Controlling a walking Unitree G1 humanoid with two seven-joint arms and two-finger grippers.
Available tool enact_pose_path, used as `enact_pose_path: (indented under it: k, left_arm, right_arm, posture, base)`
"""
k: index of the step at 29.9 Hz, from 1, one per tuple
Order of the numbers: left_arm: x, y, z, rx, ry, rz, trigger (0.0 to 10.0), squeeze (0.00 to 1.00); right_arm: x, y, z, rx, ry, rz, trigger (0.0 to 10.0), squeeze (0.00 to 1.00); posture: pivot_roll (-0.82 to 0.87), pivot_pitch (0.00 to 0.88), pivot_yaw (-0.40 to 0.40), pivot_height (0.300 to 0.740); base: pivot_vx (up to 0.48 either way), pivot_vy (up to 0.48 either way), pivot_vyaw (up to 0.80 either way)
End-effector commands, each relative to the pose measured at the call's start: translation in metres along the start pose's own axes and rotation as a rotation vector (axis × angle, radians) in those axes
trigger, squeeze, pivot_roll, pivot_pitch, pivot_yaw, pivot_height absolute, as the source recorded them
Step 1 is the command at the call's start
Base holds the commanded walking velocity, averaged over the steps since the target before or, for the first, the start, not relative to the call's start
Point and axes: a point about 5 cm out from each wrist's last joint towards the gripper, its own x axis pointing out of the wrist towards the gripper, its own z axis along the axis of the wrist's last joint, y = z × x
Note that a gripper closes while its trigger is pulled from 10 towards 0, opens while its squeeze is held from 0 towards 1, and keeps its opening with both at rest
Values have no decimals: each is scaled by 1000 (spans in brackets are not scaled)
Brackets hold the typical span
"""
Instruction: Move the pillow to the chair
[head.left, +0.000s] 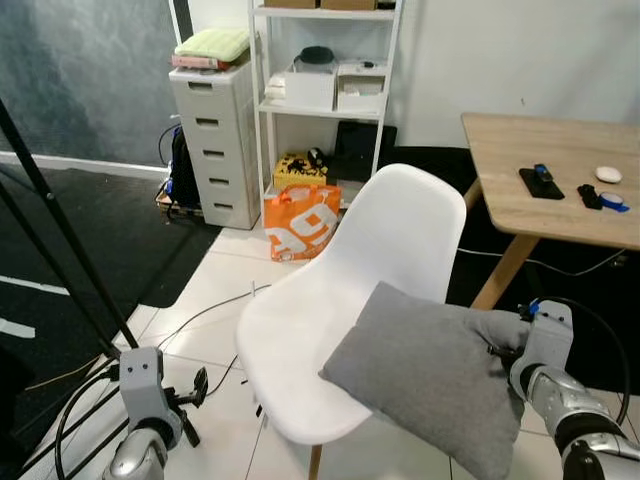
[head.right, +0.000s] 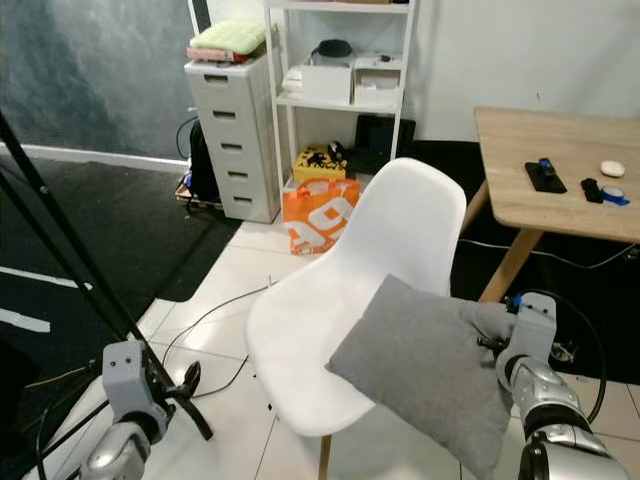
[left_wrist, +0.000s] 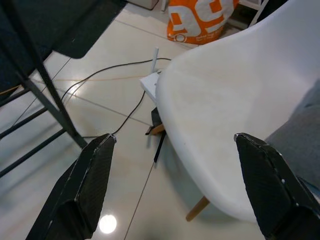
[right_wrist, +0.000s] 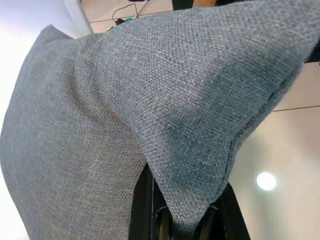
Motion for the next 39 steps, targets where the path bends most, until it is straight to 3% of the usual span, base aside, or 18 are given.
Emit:
enact_pose_path:
  k: [1, 16, 26, 39]
  left_arm:
    - [-1, 1, 3, 25, -3, -9, 10000, 0]
    - [-1, -1, 2, 22, -5, -19, 10000, 0]
    - [-2, -2, 4, -7, -13, -26, 10000, 0]
    - [-3, -3, 3, -5, -9, -40, 10000, 0]
  right_arm:
    - [0, 4, 15, 24, -67, 11, 10000, 0]
    - [1, 11, 17, 20, -86, 62, 10000, 0]
    - [2, 17, 11, -24, -48, 98, 10000, 0]
    - [1, 15, 7, -22, -32, 96, 10000, 0]
  posture:
    - [-213, 0, 23, 740]
    - [-213, 0, 23, 740]
    - [-211, 0, 23, 740]
    - [-208, 0, 28, 740]
  base:
    - [326, 0, 0]
    - [362, 0, 0]
    - [0, 0, 0]
    - [0, 0, -727]
